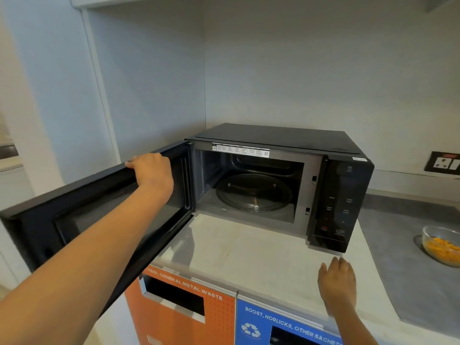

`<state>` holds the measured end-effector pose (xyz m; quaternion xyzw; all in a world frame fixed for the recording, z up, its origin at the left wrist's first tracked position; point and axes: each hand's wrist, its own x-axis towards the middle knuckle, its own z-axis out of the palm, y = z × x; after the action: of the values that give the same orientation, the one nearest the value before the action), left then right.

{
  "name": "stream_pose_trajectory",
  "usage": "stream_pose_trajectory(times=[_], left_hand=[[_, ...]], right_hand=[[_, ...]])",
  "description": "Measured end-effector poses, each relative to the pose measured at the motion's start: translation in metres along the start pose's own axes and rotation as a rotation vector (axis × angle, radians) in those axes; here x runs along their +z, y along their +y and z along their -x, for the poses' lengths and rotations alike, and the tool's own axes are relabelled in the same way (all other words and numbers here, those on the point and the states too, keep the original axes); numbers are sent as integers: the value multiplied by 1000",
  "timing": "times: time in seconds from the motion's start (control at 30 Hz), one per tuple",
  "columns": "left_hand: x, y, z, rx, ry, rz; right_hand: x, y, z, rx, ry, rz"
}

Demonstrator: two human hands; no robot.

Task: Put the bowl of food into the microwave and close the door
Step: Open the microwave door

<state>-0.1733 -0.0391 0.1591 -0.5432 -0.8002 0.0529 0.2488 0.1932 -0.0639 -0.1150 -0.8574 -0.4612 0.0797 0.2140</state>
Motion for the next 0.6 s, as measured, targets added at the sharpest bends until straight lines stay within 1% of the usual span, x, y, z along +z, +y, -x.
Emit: stream_pose_trajectory(times=[0.33, 0.43, 0.53, 0.6], left_hand=[[16, -6, -18, 14, 19, 16], [18, -3, -20, 34, 40, -45], [17, 5, -15, -4, 8, -123], [22, 10, -12, -47, 13, -94]], right_hand=[[1, 1, 0, 4, 4, 0], [1, 1, -1, 10, 4, -6], [0, 1, -1, 15, 1, 1], [1, 1, -1, 13, 10, 0]])
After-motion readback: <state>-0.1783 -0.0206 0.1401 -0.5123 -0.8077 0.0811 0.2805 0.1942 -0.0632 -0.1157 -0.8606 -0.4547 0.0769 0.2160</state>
